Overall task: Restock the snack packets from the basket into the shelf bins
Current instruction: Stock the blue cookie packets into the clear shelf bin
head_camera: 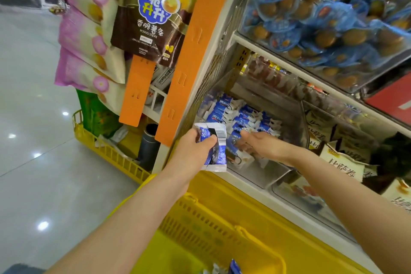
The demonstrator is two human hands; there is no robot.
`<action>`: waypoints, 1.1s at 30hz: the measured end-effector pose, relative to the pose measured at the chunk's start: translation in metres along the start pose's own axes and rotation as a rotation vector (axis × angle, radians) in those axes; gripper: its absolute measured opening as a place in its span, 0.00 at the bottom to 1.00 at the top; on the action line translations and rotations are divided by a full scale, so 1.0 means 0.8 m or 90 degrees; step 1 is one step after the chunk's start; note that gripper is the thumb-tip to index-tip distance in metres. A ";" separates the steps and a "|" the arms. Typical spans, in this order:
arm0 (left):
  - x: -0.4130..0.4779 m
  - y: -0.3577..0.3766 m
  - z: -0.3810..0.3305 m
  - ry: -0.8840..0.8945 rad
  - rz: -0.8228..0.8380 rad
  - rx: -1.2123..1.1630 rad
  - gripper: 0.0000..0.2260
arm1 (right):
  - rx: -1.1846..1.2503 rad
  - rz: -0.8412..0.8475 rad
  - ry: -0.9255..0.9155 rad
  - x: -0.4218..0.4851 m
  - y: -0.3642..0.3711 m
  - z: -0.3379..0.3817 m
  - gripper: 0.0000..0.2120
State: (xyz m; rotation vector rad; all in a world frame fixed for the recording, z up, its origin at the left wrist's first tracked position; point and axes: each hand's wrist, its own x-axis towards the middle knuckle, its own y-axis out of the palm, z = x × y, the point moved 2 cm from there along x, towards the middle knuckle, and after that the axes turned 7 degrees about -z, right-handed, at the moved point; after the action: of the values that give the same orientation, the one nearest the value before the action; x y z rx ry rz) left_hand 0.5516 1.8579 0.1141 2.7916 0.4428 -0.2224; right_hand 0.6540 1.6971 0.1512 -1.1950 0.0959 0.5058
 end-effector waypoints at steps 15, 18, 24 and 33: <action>-0.024 0.021 -0.002 0.075 0.049 0.045 0.11 | 0.239 -0.377 -0.169 -0.110 0.043 0.041 0.16; -0.031 0.027 -0.005 0.019 0.141 -0.057 0.15 | -0.052 -0.535 -0.224 -0.127 0.040 0.040 0.18; -0.029 0.027 -0.004 -0.034 0.159 -0.179 0.22 | -0.231 -0.442 -0.344 -0.140 0.062 0.040 0.23; -0.023 0.026 -0.003 0.114 0.143 -0.010 0.15 | 0.134 -0.393 -0.166 -0.125 0.030 0.028 0.24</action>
State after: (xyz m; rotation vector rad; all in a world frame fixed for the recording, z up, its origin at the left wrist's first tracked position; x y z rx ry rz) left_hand 0.5413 1.8349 0.1257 2.8267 0.1673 0.0814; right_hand 0.5512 1.6914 0.1722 -0.8823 -0.4237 0.0972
